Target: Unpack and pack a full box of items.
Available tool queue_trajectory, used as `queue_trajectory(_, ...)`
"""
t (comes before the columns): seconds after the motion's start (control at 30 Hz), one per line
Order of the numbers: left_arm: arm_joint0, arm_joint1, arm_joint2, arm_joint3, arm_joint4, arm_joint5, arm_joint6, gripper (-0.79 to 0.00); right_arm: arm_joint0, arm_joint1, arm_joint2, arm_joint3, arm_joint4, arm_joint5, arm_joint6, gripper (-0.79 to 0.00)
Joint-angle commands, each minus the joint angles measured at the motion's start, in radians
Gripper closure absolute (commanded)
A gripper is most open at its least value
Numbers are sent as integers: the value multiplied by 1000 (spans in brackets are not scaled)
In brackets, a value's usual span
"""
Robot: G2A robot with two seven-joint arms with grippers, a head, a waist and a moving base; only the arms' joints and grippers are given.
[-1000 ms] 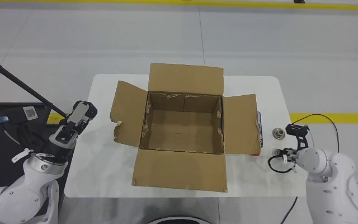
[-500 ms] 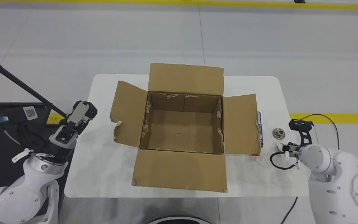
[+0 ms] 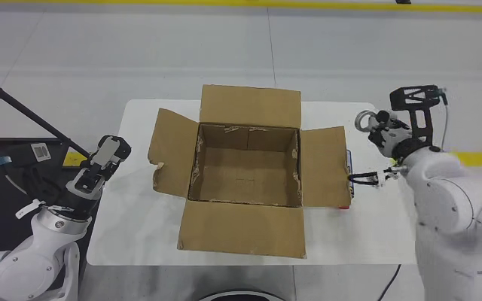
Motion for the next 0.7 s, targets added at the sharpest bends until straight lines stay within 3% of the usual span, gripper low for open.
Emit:
queue_trajectory(0.0,0,0,0,0,0,0,0,-785,62,-8,-106,9,8,2,-24,0)
queue_trajectory(0.2,0,0,0,0,0,0,0,-785,245,-49,-430,180,73,-35,-9,0)
queue_trajectory(0.37,0,0,0,0,0,0,0,-785,340,-94,-660,364,83,-58,6,0)
queue_trajectory(0.67,0,0,0,0,0,0,0,-785,430,-188,-928,668,86,-55,-2,0)
